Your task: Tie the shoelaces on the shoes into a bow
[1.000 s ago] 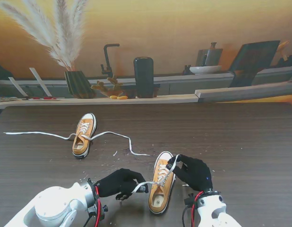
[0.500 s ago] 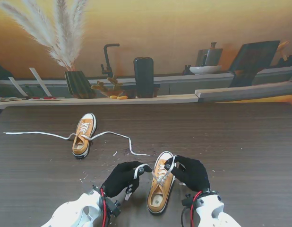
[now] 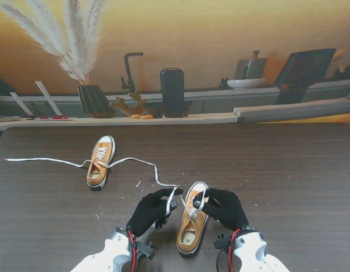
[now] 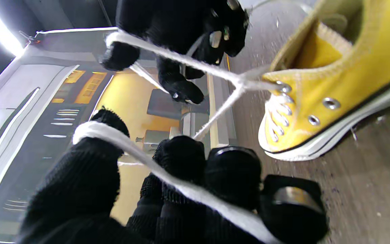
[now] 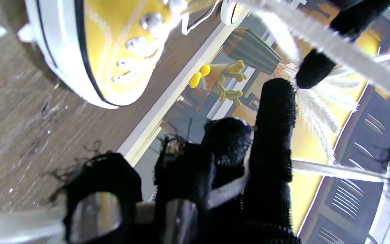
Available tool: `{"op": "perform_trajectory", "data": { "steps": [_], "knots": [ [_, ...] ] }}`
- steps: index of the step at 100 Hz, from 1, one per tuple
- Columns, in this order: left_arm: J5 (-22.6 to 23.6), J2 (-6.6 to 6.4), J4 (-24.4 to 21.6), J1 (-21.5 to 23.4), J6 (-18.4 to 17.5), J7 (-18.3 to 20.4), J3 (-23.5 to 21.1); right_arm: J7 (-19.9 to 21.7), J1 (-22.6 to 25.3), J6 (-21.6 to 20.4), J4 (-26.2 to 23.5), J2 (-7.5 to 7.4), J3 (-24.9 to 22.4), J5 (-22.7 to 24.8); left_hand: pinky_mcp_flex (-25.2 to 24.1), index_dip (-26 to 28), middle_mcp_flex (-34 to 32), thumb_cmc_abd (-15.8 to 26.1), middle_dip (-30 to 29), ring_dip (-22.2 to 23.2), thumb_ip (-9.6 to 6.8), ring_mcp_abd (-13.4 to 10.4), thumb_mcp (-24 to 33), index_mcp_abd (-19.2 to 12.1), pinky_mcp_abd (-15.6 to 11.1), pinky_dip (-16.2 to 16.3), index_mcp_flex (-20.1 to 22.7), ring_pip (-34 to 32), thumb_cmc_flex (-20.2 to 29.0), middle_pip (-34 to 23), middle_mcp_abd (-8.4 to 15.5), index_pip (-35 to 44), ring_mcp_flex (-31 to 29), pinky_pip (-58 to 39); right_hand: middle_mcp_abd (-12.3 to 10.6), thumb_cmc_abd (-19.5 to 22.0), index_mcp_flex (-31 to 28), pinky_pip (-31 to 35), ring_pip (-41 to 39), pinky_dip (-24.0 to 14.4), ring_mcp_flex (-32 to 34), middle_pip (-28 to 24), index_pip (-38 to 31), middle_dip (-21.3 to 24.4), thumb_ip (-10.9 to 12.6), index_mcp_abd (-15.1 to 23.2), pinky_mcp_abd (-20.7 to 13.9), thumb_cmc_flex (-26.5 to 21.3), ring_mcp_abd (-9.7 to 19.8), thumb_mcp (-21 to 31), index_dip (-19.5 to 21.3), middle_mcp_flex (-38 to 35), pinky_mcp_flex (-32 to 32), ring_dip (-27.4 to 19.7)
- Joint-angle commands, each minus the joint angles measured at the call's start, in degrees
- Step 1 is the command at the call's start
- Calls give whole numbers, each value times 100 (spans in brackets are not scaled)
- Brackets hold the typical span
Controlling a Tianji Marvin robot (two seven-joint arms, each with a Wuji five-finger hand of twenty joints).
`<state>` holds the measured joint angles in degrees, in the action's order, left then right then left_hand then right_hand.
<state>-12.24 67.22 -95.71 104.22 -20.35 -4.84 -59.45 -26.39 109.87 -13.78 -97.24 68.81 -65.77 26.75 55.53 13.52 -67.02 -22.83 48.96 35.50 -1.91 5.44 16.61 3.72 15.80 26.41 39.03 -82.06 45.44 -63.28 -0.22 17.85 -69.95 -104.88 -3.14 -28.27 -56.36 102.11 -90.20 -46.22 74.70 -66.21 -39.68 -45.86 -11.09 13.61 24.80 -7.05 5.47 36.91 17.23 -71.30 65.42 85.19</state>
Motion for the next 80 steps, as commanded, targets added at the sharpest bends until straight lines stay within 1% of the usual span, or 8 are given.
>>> {"op": "perform_trajectory", "data": {
  "steps": [1, 9, 25, 38, 41, 48, 59, 80],
  "knots": [
    [-30, 74, 58, -14, -53, 149, 36, 146, 35, -28, -115, -23, 5, -76, -1, -162, 76, -296, 48, 63, 156, -167, 76, -976, -104, 64, -246, 62, -112, 69, 125, -204, -3, -378, 309, -227, 279, 57, 164, 116, -1, -34, 170, 58, 31, -62, 97, 77, 134, 20, 145, 243, 28, 145],
    [382, 112, 164, -54, -189, -144, 126, 387, 63, -41, -196, -42, 4, -328, -50, -181, 99, -372, 37, 70, 165, -173, 108, -986, -103, 76, -283, 91, -98, 96, 130, -244, 32, -336, 352, -347, 463, -226, 521, 231, -31, 54, 221, 122, 74, -62, 240, -23, -117, 42, 209, 519, -91, 254],
    [1111, 205, 449, -170, -505, -699, 302, 752, 83, 35, -330, -86, 23, -643, -146, -202, 133, -515, 21, 94, 200, -191, 188, -1028, -101, 115, -266, 138, -105, 135, 161, -277, 90, -249, 402, -417, 667, -364, 979, 121, -65, 167, 247, 214, 103, -118, 143, -75, -366, 64, 245, 962, -583, 468],
    [1719, 326, 681, -252, -652, -1292, 440, 911, 63, 112, -389, -107, 53, -773, -145, -221, 117, -577, 12, 107, 210, -207, 273, -1027, -99, 148, -266, 152, -109, 142, 180, -312, 86, -235, 419, -471, 679, -409, 1155, 56, -73, 190, 183, 247, 115, -218, 101, -108, -484, 80, 295, 1137, -766, 457],
    [1851, 358, 744, -276, -689, -1433, 469, 953, 61, 135, -406, -112, 57, -808, -149, -256, 112, -637, -7, 137, 243, -213, 506, -1037, -98, 221, -253, 174, -219, 146, 186, -372, 81, -201, 419, -493, 691, -421, 1212, 28, -70, 186, 163, 259, 125, -251, 81, -130, -508, 88, 324, 1181, -794, 450],
    [2103, 425, 886, -332, -774, -1720, 533, 1062, 52, 190, -443, -123, 68, -923, -158, -258, 125, -684, -8, 144, 256, -214, 551, -1036, -96, 234, -265, 175, -213, 146, 192, -377, 83, -185, 427, -543, 655, -441, 1250, 5, -75, 190, 126, 272, 142, -297, 70, -200, -532, 105, 361, 1238, -850, 446],
    [2445, 495, 1062, -409, -879, -2045, 612, 1239, 35, 288, -491, -143, 72, -1102, -158, -251, 104, -737, -11, 146, 264, -215, 583, -1073, -94, 241, -230, 176, -209, 142, 205, -359, 84, -180, 419, -572, 697, -487, 1395, -43, -85, 207, 119, 295, 212, -328, 28, -340, -609, 122, 430, 1405, -992, 404],
    [2895, 577, 1266, -503, -1013, -2473, 723, 1597, -6, 475, -533, -172, 85, -1583, -174, -248, 84, -770, -25, 139, 270, -233, 689, -1101, -86, 248, -223, 199, -217, 151, 226, -352, 77, -150, 465, -661, 762, -580, 1667, -264, -172, 231, 130, 372, 378, -258, -138, -1214, -708, -416, 667, 1832, -1364, 371]
  ]
}}
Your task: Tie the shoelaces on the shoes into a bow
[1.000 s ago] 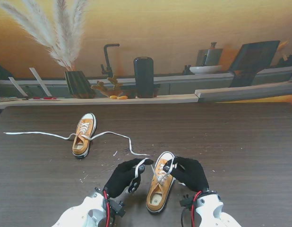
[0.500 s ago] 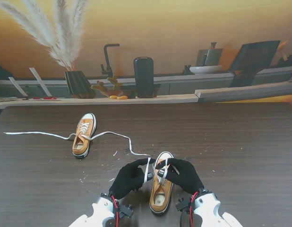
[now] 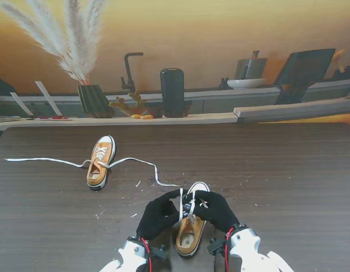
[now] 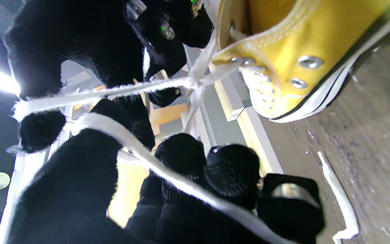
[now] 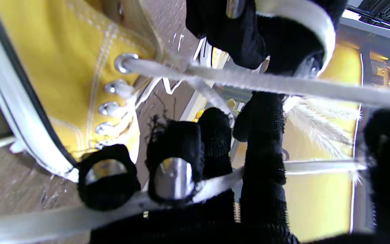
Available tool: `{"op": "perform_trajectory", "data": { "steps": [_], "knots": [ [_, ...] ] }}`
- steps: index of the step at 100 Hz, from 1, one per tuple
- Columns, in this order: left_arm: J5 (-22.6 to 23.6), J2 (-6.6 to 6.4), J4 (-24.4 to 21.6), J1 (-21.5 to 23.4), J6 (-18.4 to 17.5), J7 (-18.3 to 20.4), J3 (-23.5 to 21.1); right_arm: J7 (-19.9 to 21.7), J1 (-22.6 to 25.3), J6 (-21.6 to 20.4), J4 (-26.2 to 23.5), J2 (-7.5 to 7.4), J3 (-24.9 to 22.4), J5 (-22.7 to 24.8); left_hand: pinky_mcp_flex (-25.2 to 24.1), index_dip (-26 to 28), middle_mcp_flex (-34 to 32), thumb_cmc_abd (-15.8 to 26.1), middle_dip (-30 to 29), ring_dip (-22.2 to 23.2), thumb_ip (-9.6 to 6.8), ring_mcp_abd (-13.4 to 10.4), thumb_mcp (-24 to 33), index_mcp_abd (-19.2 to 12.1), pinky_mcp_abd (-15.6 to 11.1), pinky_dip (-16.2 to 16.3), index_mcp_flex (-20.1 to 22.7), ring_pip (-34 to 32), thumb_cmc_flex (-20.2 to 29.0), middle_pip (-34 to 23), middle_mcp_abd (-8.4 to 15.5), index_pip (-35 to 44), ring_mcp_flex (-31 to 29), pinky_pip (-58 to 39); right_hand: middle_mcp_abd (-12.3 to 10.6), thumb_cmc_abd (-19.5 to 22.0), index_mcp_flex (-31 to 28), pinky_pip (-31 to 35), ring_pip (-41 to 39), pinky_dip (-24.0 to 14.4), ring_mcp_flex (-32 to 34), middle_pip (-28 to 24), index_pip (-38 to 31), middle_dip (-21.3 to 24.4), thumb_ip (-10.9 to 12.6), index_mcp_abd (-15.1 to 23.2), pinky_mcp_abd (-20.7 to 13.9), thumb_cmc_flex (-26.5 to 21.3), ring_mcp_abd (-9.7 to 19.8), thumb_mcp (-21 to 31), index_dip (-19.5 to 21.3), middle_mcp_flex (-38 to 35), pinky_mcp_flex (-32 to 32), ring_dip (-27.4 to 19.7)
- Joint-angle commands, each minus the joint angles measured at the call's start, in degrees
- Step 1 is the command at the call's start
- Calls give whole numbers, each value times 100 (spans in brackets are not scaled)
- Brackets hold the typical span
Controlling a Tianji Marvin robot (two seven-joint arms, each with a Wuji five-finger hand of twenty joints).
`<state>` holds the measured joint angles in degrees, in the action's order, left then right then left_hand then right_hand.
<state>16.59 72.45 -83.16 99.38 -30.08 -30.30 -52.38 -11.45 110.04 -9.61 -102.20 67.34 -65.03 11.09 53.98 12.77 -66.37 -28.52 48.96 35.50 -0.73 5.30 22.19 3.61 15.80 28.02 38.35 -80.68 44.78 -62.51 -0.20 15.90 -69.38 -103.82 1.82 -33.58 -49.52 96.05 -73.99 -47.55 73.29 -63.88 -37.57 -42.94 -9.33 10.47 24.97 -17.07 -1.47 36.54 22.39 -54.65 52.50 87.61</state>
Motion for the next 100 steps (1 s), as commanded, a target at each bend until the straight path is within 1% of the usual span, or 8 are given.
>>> {"op": "perform_trajectory", "data": {
  "steps": [1, 38, 43, 44, 50, 53, 65, 100],
  "knots": [
    [27, 55, 14, -20, -42, 61, 18, 116, -25, 64, -37, -25, 12, -35, -19, -172, 18, -207, -26, 138, 151, -220, 137, -1087, -86, 88, -153, 63, -147, 74, 224, -156, 19, -256, -32, -136, 78, 26, 47, -134, -35, -1, -83, 80, 205, 56, -157, -240, -14, -387, 153, 174, -75, 130],
    [832, 44, 29, -49, 83, -453, 96, 319, -20, 189, -87, -53, 15, -230, -19, -184, 0, -195, -41, 135, 147, -228, 314, -1018, -85, 107, -114, 73, -170, 69, 230, -174, -9, -248, -22, -295, -422, -11, 63, -169, -135, 22, -435, 121, 229, 92, -190, -1112, 34, -611, 399, 262, -142, 180],
    [923, 35, 25, -50, 100, -497, 106, 339, -17, 197, -101, -58, 11, -234, -19, -184, 4, -192, -43, 135, 149, -228, 319, -1028, -85, 108, -98, 73, -188, 70, 233, -172, -9, -247, -20, -241, -419, -24, 77, -186, -151, 42, -703, 146, 10, 172, -202, -1483, 54, -964, 171, 281, -151, 206],
    [937, 32, 24, -49, 101, -501, 106, 343, -17, 199, -104, -59, 11, -236, -19, -184, 4, -188, -43, 135, 148, -228, 322, -1029, -85, 108, -94, 73, -188, 71, 234, -171, -9, -247, -22, -269, -383, -26, 78, -188, -153, 46, -861, 152, -64, 199, -205, -1537, 59, -914, 17, 283, -152, 207],
    [994, 29, 26, -50, 105, -538, 118, 369, -13, 222, -123, -63, 9, -257, -19, -188, 5, -190, -45, 134, 146, -228, 341, -1022, -85, 110, -110, 76, -181, 73, 238, -182, -4, -246, -18, -1736, -318, -34, 80, -192, -158, 70, -1337, 172, -1045, 280, -213, -708, 65, 2337, -259, 298, -163, 211],
    [1034, 25, 25, -50, 123, -558, 124, 385, -11, 236, -132, -65, 8, -273, -20, -189, 9, -183, -47, 134, 147, -228, 346, -1031, -85, 110, -105, 78, -190, 76, 239, -183, -2, -244, -15, -1972, -333, -36, 80, -191, -162, 84, -1430, 181, -1187, 299, -215, -610, 67, 2790, -252, 305, -166, 212],
    [1142, 6, 26, -54, 160, -594, 136, 441, 1, 322, -180, -66, 15, -391, -33, -188, 12, -188, -50, 132, 148, -228, 366, -1015, -80, 106, -79, 92, -191, 80, 241, -177, 17, -222, 10, -2160, -344, -46, 70, -190, -181, 108, -1774, 199, -1290, 396, -228, -854, 95, 2921, -276, 319, -180, 226],
    [1472, -17, 103, -91, 191, -811, 173, 440, -16, 598, -280, -30, 74, -661, -54, -176, 19, -201, -58, 137, 154, -233, 401, -1066, -74, 105, -46, 108, -207, 94, 253, -154, 33, -177, 67, -2144, -643, -74, 51, -199, -216, 153, -2187, 245, -1154, 364, -237, -1319, 89, 3087, -353, 331, -240, 235]
  ]
}}
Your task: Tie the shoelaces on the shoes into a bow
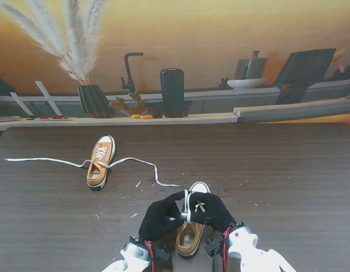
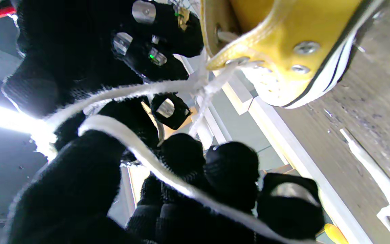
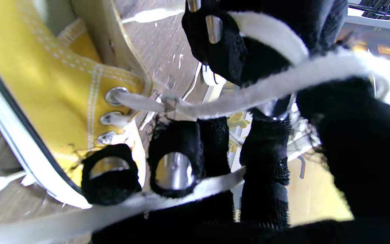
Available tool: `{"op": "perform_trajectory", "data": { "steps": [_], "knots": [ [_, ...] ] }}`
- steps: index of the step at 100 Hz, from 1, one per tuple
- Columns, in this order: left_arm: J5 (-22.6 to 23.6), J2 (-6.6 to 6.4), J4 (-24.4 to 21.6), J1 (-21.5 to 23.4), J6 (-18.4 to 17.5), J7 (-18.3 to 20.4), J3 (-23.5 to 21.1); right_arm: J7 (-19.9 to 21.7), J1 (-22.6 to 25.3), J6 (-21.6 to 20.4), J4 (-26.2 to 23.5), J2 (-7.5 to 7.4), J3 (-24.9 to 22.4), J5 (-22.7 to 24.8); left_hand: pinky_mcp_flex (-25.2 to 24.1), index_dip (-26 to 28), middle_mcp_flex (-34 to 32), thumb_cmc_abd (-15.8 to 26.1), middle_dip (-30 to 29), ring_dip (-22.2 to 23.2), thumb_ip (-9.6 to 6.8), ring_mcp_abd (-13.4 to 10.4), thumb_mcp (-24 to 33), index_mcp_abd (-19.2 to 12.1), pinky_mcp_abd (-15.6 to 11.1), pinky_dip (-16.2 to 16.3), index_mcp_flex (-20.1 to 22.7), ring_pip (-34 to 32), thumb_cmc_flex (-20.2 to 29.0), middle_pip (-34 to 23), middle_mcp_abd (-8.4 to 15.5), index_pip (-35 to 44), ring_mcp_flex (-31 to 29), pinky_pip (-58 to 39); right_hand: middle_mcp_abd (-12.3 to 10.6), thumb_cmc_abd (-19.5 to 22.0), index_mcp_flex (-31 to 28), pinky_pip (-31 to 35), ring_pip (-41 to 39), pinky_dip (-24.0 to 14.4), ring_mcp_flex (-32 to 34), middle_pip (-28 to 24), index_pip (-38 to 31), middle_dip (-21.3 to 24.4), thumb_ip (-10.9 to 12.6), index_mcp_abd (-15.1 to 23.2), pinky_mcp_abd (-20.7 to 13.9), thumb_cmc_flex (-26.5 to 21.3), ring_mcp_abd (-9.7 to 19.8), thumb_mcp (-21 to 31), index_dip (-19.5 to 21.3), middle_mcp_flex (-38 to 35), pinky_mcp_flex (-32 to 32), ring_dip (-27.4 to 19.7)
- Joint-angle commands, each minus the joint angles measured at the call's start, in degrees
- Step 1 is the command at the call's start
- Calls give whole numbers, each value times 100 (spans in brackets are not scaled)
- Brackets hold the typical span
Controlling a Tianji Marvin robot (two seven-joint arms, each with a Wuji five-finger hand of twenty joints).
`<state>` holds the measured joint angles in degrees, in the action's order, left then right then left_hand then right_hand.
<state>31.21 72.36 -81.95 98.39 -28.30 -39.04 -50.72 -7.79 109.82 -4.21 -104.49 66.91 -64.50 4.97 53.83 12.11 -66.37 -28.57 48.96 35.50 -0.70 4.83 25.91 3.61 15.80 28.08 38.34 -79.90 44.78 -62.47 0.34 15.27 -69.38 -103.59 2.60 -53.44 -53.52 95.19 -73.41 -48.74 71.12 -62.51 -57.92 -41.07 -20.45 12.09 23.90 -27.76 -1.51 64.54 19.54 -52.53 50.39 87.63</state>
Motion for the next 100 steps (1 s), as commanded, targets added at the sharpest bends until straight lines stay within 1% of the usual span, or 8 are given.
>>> {"op": "perform_trajectory", "data": {
  "steps": [1, 14, 24, 36, 51, 55, 82, 100],
  "knots": [
    [13, -7, -17, 7, 11, 61, 7, 71, 4, 67, -53, 15, 22, -61, -53, -111, 19, -191, -58, 137, 151, -186, 30, -1059, -74, 97, -51, 32, -209, 90, 199, -92, 34, -189, -10, -149, -266, 12, -9, -81, 1, 18, -168, 62, -31, 205, -129, -277, 94, 301, -59, 119, -31, 232],
    [59, -5, -13, 36, -17, -1, -3, 63, -2, 166, -91, 40, 26, -257, -110, -112, 29, -182, -66, 134, 151, -185, 40, -1053, -58, 89, -64, 60, -213, 109, 211, -97, 74, -136, 37, 31, -497, 18, -42, -109, -11, 47, -401, 177, 112, 130, -110, -553, 76, 375, 104, 146, -88, 232],
    [69, -12, -32, 67, -24, -3, -25, 58, 1, 195, -107, 46, 22, -295, -161, -112, 52, -153, -80, 137, 152, -177, 37, -1041, -43, 91, -71, 89, -233, 146, 214, -98, 119, -92, 62, 224, -494, 6, -44, -139, -86, 54, -509, 269, 202, -125, -139, -625, 94, 397, 321, 276, -164, 232],
    [37, -17, -60, 98, -18, 30, -51, 83, 25, 190, -153, 37, -4, -306, -317, -128, 109, -128, -120, 140, 148, -139, 30, -1024, -2, 103, -112, 166, -235, 253, 192, -134, 231, 19, 173, 720, -226, -63, -61, -205, -433, 14, -556, 386, 347, -665, -245, -593, 239, 520, 931, 667, -428, 232],
    [-76, -41, -133, 157, -20, 201, -84, 144, 68, 172, -216, 12, -39, -239, -742, -211, 307, -63, -213, 177, 136, -53, -27, -1004, 111, 238, -264, 427, -229, 559, 128, -304, 537, 362, 327, 819, 220, -186, -87, -324, -856, -143, -806, 434, 298, -1129, -248, -529, 333, 771, 1621, 1124, -884, 232],
    [-78, -45, -139, 166, -12, 214, -88, 106, 77, 171, -224, 14, -36, -163, -859, -265, 379, -24, -208, 263, 120, -31, -102, -1004, 123, 436, -307, 534, -218, 658, 117, -394, 632, 521, 341, 854, 295, -206, -84, -358, -901, -177, -906, 458, 283, -1221, -240, -498, 320, 795, 1718, 1191, -947, 232],
    [-159, -117, -221, 245, -112, 516, -174, 111, 148, 258, -349, -15, -153, 103, -1394, -332, 741, 32, -301, 299, 110, 38, -86, -1117, 142, 556, -561, 757, -219, 1000, 42, -542, 1079, 824, 410, 436, 209, -239, 60, -428, -797, -260, -1216, 587, 461, -1425, -157, -371, 159, 1261, 1688, 1058, -929, 232],
    [-126, -152, -298, 304, -47, 567, -235, 103, 181, 243, -390, -18, -204, 145, -1579, -351, 859, 42, -314, 342, 51, 43, 8, -1138, 148, 655, -632, 839, -128, 1111, 27, -576, 1219, 947, 381, 419, 161, -266, 109, -417, -745, -252, -1205, 599, 472, -1387, -121, -348, 109, 1285, 1677, 1015, -898, 232]
  ]
}}
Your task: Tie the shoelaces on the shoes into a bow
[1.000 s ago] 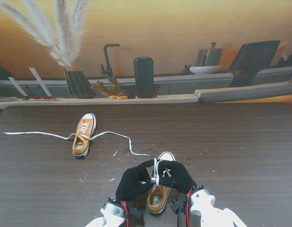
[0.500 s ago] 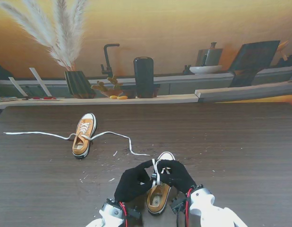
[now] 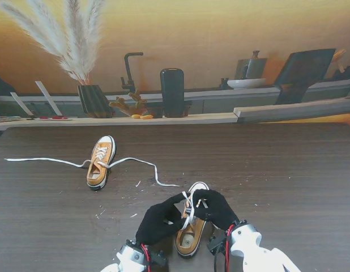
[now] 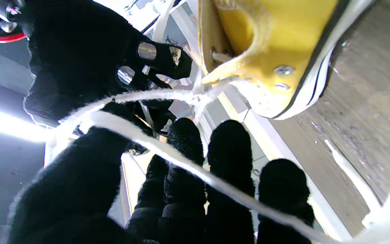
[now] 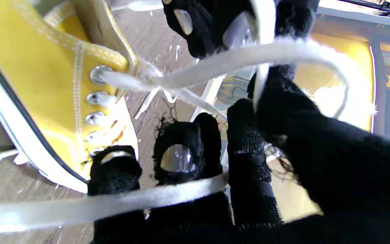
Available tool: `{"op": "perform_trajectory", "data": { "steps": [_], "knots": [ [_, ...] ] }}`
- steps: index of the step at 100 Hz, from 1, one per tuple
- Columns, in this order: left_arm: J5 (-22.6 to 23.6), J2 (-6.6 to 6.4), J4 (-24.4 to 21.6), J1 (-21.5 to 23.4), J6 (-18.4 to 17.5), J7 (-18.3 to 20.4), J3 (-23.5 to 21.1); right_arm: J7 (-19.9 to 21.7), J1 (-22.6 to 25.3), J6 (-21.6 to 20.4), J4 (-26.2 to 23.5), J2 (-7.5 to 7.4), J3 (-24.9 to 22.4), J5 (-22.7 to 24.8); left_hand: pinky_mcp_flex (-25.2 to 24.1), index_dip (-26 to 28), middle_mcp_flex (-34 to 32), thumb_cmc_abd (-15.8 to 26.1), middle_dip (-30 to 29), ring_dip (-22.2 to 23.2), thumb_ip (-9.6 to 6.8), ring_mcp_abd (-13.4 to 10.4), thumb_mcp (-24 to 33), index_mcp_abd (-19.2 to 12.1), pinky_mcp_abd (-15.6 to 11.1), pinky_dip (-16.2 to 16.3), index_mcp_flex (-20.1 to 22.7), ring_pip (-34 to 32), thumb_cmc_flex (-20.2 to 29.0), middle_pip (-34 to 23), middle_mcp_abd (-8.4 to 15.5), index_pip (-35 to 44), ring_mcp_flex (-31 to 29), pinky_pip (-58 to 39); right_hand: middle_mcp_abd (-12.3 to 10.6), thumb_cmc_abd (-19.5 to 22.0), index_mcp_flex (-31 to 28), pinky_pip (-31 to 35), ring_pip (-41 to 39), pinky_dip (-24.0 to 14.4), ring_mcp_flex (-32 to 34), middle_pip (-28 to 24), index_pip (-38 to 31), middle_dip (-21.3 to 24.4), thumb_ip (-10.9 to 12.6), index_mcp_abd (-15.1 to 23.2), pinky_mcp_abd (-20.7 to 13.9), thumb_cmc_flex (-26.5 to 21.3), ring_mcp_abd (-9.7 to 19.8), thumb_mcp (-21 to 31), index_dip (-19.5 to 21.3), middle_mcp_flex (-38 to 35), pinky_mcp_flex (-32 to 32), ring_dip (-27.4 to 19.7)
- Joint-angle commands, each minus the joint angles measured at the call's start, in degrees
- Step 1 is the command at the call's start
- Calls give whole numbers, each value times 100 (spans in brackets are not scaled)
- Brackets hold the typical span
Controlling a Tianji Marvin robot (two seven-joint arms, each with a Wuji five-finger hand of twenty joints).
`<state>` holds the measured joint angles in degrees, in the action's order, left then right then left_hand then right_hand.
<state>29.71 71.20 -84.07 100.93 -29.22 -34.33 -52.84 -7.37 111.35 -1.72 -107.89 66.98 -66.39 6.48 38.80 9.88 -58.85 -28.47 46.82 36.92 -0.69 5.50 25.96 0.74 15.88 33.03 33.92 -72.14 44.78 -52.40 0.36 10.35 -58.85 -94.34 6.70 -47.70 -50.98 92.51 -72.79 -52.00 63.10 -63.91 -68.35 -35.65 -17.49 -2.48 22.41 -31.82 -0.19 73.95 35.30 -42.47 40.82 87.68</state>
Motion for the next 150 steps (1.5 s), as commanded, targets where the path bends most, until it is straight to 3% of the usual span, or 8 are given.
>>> {"op": "perform_trajectory", "data": {
  "steps": [1, 16, 38, 58, 80, 108, 145, 150],
  "knots": [
    [26, -39, -92, 54, 53, 102, -25, 56, 29, -10, -50, -24, -15, -6, -79, -130, 106, 22, -95, 204, 43, -34, 16, -853, 142, 169, -191, 66, -120, 108, 37, -85, 170, 27, -26, -154, -98, 2, 47, -91, 62, -111, -160, 57, 176, 72, 28, 53, -28, 344, 100, 7, 59, 228],
    [102, -46, -107, 56, 157, 51, -31, 47, 52, -52, -69, -30, -30, 34, -71, -168, 57, -17, 225, 283, -38, -35, 271, -844, 137, 360, -243, 91, 2, 207, 37, -142, 160, 102, -13, -141, -140, 2, 60, -87, 80, -93, -117, 69, 174, 104, 30, 53, -45, 316, 83, -31, 71, 228],
    [90, 1, -67, 25, 183, -97, 9, 301, 108, 37, -147, -100, -128, 144, -158, -169, 192, 1074, -6, 307, -127, 101, -307, -1032, 217, 512, -303, 95, 233, 283, -121, -133, 217, 145, -12, -136, -184, 4, 82, -81, 103, -66, -67, 79, 205, 132, 19, 53, -56, 297, 103, -53, 76, 228],
    [83, 36, 14, -6, 95, -190, 48, 744, 136, 313, -267, -195, -255, 132, -208, -52, 218, 1244, -61, 313, -150, 137, -450, -1353, 233, 561, -287, 92, 453, 292, -169, 86, 246, 168, 5, -127, -189, -3, 107, -69, 128, -34, -25, 86, 237, 117, 39, 60, -82, 269, 128, -82, 94, 228],
    [156, 66, 154, -88, -183, -280, 80, 1154, 110, 453, -308, -279, -306, 44, -224, 62, 192, 1257, -16, 313, -104, 146, -472, -1663, 239, 577, -182, 81, 630, 292, -189, 311, 242, 189, 49, -126, -218, -8, 160, -51, 171, 20, 19, 84, 270, 94, 53, 62, -126, 260, 165, -143, 122, 228],
    [108, 66, 201, -102, -391, -177, 67, 1478, 48, 561, -312, -345, -316, -57, -261, 365, 160, 1204, 340, 328, 102, 136, -560, -1707, 244, 610, 177, 66, 985, 447, -170, 904, 269, 229, 56, -88, -201, -11, 176, -41, 166, 42, 53, 64, 282, 91, 37, 49, -128, 224, 214, -151, 112, 228],
    [22, 31, 150, -78, -445, 19, 40, 1739, -20, 582, -298, -409, -276, -51, -312, 878, 50, 760, 468, 331, 170, 155, -768, -1681, 266, 638, 829, 68, 1302, 598, -265, 1908, 252, 262, 91, 4, -177, 8, 158, -44, 173, 76, 100, 54, 279, 97, 25, 21, -139, 137, 244, -172, 105, 228],
    [28, 26, 138, -75, -417, 22, 39, 1764, -20, 567, -300, -416, -274, -45, -307, 785, 33, 748, 495, 332, 81, 167, -1062, -1727, 251, 649, 819, 65, 1473, 623, -276, 2381, 248, 267, 91, 22, -168, 8, 160, -44, 164, 78, 106, 53, 274, 106, 23, 27, -134, 121, 248, -172, 103, 228]
  ]
}}
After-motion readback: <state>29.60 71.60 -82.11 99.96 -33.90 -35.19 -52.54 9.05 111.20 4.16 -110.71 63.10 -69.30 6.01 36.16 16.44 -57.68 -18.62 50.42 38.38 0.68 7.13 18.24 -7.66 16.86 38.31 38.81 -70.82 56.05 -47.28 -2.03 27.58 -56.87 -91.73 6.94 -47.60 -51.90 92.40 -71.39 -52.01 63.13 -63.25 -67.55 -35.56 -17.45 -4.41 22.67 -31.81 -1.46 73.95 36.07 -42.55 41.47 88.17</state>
